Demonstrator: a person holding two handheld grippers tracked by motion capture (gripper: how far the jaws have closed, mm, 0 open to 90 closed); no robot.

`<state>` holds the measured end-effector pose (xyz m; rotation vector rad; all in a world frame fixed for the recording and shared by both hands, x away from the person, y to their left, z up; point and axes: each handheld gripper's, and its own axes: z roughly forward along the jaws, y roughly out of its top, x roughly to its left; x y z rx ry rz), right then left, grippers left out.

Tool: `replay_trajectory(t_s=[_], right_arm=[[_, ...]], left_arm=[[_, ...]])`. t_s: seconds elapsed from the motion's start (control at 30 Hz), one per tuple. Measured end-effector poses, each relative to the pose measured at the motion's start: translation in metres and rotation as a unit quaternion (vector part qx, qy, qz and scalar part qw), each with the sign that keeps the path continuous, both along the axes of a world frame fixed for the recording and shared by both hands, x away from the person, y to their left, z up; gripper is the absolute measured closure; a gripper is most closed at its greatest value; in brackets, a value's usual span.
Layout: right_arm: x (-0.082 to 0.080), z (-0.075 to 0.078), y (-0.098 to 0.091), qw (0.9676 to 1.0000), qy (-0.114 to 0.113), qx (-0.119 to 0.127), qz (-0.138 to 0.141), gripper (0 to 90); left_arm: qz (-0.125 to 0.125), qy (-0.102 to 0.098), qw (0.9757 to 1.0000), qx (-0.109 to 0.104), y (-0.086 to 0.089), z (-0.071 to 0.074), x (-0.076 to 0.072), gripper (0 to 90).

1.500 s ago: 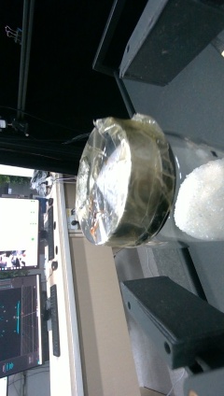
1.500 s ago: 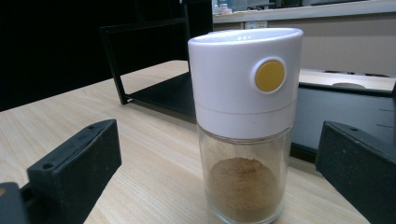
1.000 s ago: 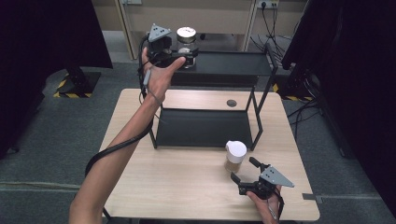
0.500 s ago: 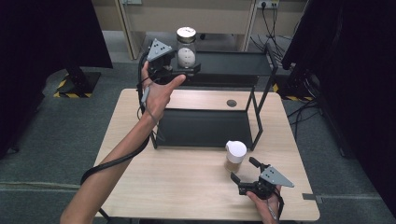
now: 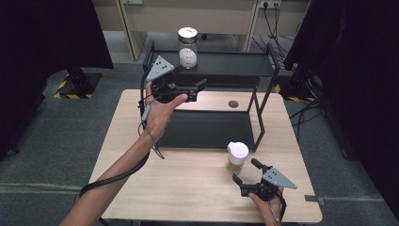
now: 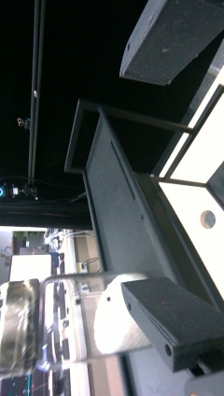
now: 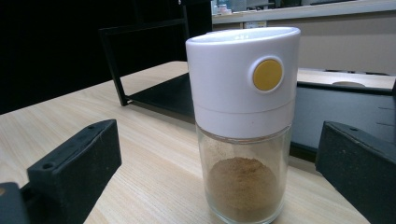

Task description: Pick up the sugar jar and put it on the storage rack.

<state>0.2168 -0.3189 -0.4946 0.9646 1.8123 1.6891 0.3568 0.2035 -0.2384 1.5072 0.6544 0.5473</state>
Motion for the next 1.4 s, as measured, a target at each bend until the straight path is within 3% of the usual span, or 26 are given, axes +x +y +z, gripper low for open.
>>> replay_trajectory(t_s=[0.33, 0.37, 0.4, 1.0, 1.4], right_arm=[[0.0, 0.0, 0.0, 1.0, -0.001, 0.0, 0.001, 0.6], [0.0, 0.0, 0.0, 1.0, -0.001, 0.0, 0.0, 0.5], [0.0, 0.0, 0.0, 1.0, 0.0, 0.0, 0.0, 0.5], [0.0, 0.0, 0.0, 1.0, -0.001, 0.0, 0.001, 0.5], [0.0, 0.0, 0.0, 1.0, -0.002, 0.0, 0.001, 0.5]], left_arm=[[-0.035, -0.012, 0.9993, -0.002, -0.002, -0.017, -0.017, 0.1], [-0.039, -0.004, 0.9992, -0.006, -0.003, -0.018, -0.019, 0.2], [-0.04, -0.015, 0.9991, 0.0, -0.003, -0.02, -0.021, 0.2], [-0.099, -0.005, 0.9949, -0.016, -0.006, -0.065, -0.038, 0.1], [-0.119, -0.004, 0.9928, -0.012, -0.007, -0.099, -0.051, 0.2]])
